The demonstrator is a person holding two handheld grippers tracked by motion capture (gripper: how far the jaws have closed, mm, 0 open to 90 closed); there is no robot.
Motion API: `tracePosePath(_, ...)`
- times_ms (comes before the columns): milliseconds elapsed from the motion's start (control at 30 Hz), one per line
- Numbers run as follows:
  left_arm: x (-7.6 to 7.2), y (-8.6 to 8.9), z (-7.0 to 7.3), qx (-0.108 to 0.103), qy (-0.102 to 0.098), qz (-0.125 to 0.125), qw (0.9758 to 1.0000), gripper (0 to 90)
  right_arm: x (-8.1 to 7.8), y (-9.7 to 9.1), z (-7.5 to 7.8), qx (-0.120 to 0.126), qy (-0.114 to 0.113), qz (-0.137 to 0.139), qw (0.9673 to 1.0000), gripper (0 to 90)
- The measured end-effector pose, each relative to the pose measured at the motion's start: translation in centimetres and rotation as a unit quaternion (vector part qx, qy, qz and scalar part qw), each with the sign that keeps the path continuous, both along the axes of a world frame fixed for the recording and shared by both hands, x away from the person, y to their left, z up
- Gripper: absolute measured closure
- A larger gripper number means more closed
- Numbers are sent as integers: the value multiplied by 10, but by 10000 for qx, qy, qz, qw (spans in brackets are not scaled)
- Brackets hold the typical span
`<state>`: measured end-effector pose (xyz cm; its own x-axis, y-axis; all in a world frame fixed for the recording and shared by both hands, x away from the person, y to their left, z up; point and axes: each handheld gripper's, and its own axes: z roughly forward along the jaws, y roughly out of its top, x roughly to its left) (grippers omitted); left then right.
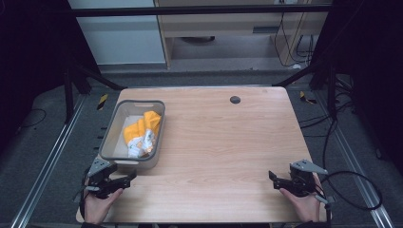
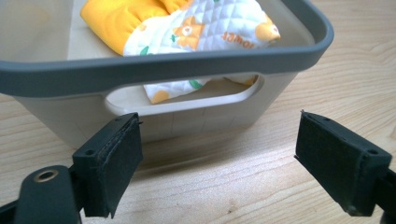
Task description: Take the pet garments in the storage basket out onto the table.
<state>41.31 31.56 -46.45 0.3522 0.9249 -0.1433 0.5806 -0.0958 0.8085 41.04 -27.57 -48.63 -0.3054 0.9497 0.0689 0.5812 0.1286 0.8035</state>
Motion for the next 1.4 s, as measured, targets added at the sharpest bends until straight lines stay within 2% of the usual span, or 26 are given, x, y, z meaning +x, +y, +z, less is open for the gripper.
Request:
tracePosePath(333,-6,1,23,-195,-327,-12,9993,144,0,-1,-1,-125,-21,-12,9999,123)
tracePosePath(800,-2,1,46,-205,-506,-62,9985,147,0,2,-3,-277,-23,59,9996,121)
tracePosePath(1000,5,-1,53,-131,-483,-67,9987,147,1,2,-2,-224,-44,-30,9997,120)
tracePosePath(1067,8,-3,56,-93,-507,-90,9986,147,1,1,-2,-280,-105,-28,9995,121)
tracePosePath(1133,11,-4,60,-89,-524,-111,9985,147,0,0,-1,-214,-130,-60,9997,121)
tracePosePath(1267,19,-6,64,-100,-535,-109,9985,146,0,0,-1,-239,-110,-56,9996,121)
tracePosePath(1400,25,-5,71,-212,-592,-98,9980,146,0,-1,-1,-274,-161,-74,9995,122)
